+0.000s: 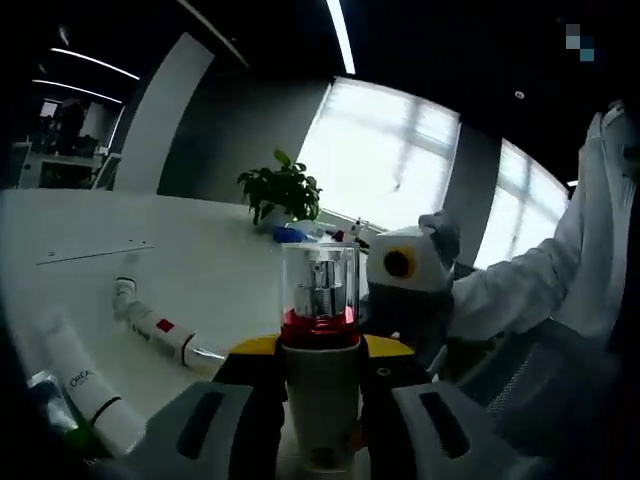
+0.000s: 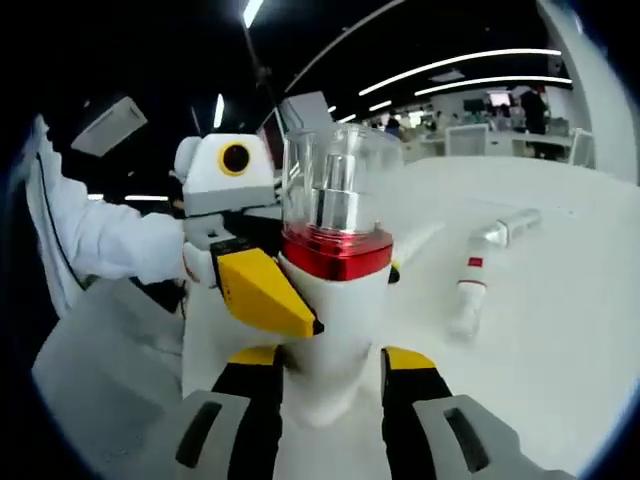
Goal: Arrange the skincare products in the storage area until every visible bottle or jar stands upright without overlapping.
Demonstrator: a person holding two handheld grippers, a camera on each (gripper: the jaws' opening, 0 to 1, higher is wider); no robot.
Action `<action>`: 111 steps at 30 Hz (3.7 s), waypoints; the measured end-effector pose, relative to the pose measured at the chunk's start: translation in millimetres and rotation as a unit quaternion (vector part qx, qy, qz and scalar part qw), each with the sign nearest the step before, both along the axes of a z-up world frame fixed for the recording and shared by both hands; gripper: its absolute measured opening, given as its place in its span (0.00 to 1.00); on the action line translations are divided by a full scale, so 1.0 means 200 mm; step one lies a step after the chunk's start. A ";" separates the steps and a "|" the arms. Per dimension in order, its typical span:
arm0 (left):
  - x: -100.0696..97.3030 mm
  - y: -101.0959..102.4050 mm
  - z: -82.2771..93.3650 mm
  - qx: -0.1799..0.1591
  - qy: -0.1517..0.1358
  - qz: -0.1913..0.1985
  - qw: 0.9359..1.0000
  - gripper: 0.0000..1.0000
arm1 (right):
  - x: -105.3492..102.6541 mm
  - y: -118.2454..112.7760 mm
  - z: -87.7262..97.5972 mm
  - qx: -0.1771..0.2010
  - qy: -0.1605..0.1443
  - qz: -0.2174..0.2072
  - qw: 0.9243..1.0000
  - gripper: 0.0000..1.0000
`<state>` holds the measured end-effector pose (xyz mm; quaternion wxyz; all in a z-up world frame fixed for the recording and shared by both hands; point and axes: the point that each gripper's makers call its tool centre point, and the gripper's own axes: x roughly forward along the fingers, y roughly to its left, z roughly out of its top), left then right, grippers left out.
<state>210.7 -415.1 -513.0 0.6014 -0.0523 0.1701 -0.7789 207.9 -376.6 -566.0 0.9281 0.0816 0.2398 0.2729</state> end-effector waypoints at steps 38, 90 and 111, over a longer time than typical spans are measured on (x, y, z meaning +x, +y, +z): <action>-0.07 -0.14 0.04 -0.041 -0.159 -0.018 0.986 0.24 | 0.08 -0.20 0.01 -0.161 -0.095 0.022 0.982 0.25; 0.06 -0.10 0.10 -0.008 -0.147 0.021 0.989 0.39 | 0.06 -0.33 0.03 -0.135 -0.074 -0.044 0.987 0.52; 0.16 0.19 0.04 0.084 -0.167 0.063 0.980 0.76 | -0.02 -0.34 0.10 -0.137 -0.064 -0.065 0.986 0.72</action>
